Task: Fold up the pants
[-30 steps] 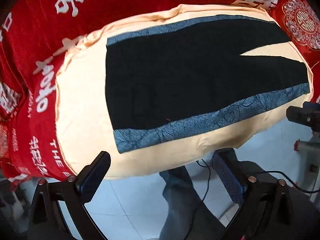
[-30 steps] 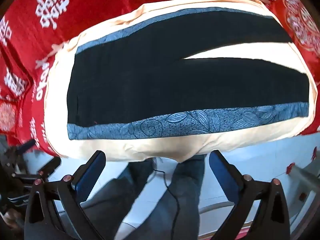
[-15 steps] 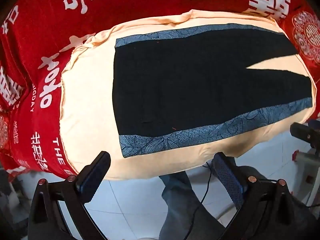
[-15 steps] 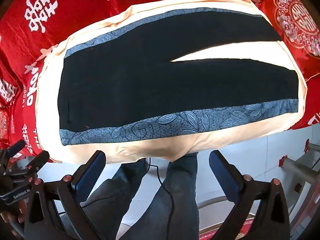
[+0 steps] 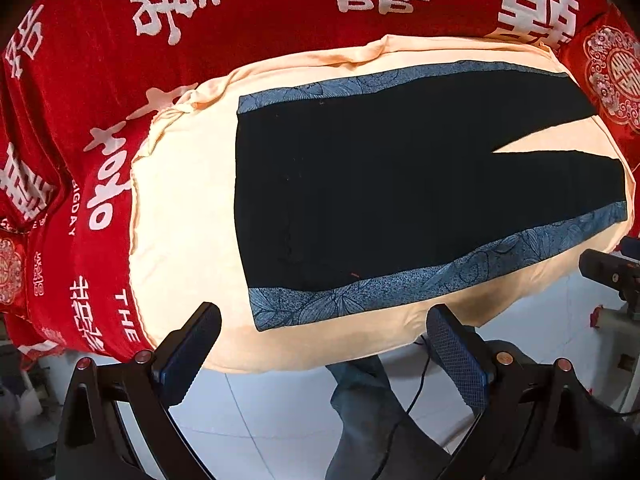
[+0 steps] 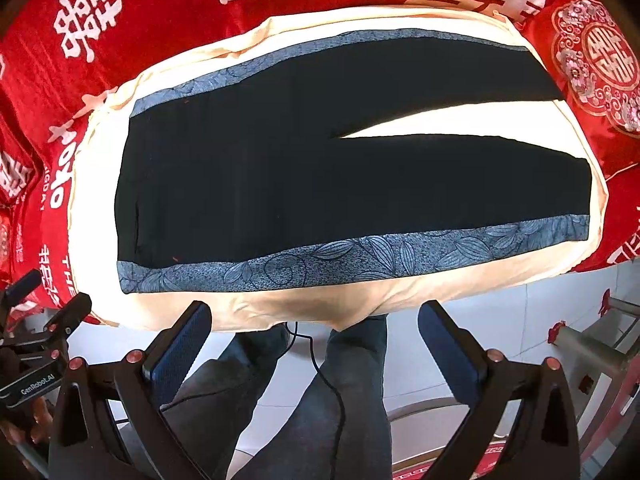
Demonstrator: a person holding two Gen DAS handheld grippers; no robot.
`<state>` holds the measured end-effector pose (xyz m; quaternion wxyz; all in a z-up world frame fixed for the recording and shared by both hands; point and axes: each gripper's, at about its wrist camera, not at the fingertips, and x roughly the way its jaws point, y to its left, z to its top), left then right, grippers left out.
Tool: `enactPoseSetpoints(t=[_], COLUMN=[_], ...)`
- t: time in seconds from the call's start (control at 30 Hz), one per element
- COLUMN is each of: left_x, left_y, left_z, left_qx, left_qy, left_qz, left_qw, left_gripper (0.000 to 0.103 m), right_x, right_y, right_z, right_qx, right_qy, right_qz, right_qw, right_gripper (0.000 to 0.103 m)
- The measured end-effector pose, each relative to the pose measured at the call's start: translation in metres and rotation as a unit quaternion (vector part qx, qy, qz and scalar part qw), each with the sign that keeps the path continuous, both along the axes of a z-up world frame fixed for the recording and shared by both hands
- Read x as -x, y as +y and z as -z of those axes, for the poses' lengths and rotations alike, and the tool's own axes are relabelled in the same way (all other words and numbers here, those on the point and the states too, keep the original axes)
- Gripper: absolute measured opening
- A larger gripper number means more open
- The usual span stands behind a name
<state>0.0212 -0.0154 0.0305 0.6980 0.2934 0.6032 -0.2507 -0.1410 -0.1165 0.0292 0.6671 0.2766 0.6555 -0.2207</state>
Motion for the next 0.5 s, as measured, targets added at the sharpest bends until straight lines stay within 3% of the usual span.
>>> enactPoseSetpoints(t=[0.5], left_x=[-0.0018], left_y=[-0.0061], left_z=[0.0001], left_qx=[-0.004], left_qy=[-0.004], left_qz=[0.001], left_qw=[1.0000], left_gripper=[0.103], right_x=[-0.0001], right_y=[-0.0033], right_z=[0.0010], right_qx=[0.001], right_qy=[0.004], right_qz=[0.003], right_qw=[1.000], right_gripper=[0.103])
